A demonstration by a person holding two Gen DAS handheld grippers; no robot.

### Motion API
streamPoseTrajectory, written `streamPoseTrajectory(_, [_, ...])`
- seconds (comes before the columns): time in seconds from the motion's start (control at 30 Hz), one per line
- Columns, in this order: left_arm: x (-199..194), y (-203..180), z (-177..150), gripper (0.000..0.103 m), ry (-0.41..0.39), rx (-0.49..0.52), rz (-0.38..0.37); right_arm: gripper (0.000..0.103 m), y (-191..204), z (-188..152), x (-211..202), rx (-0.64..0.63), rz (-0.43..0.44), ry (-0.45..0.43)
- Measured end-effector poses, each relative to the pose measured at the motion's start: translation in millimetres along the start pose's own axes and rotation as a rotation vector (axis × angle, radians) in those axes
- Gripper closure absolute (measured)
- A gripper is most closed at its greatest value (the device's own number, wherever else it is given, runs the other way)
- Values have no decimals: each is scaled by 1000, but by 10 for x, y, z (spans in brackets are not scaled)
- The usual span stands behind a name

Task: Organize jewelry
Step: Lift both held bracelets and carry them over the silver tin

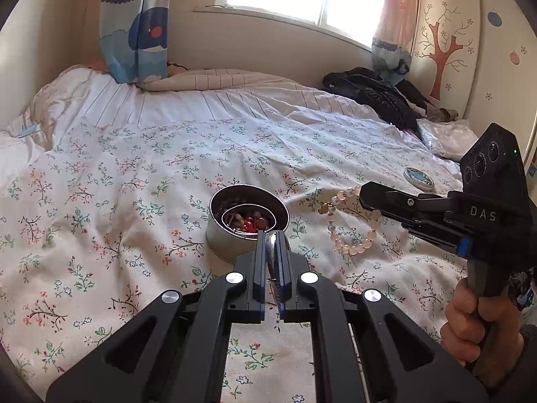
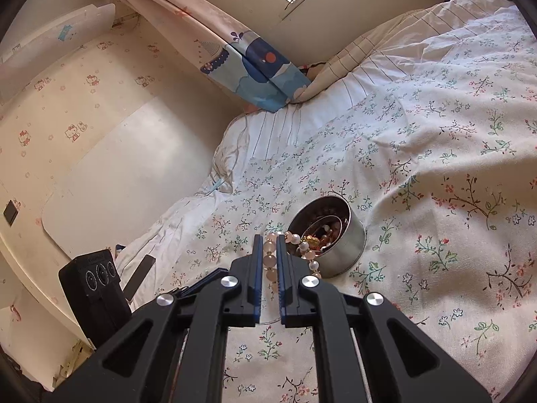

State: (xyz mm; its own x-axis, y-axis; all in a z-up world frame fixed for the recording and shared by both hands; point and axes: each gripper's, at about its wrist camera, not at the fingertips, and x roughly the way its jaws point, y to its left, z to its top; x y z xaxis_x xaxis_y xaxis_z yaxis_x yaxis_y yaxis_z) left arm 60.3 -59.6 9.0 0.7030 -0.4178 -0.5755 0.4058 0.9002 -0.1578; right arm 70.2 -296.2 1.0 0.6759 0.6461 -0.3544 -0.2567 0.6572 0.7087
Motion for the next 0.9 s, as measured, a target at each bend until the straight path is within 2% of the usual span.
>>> streamPoseTrajectory(0.43, [-3, 64, 199, 98, -62, -41, -28, 94, 37, 138, 123, -8, 29, -26])
streamPoseTrajectory(0.9, [106, 61, 345, 98, -85, -52, -26, 94, 23, 230, 217, -9, 37, -33])
